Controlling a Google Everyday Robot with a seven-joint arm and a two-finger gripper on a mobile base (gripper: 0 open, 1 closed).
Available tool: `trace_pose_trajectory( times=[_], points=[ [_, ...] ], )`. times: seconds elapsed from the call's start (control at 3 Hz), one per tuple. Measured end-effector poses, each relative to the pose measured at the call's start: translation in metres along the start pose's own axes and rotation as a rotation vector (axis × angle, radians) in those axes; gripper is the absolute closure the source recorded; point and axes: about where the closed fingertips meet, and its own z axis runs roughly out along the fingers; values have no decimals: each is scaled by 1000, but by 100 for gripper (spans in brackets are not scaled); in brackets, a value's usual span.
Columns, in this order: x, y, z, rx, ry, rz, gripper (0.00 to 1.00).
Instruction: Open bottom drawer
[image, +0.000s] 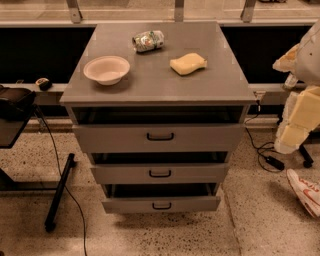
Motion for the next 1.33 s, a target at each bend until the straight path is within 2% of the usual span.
trace_pose_trajectory(
  times=[0.33,0.67,1.0,1.33],
  points=[
    [0,0,0,0,0,0,0],
    [-6,-5,21,-46,-6,-19,0],
    [-30,18,45,-91,-89,-13,0],
    [-71,71,85,-132,-216,25,0]
  ],
)
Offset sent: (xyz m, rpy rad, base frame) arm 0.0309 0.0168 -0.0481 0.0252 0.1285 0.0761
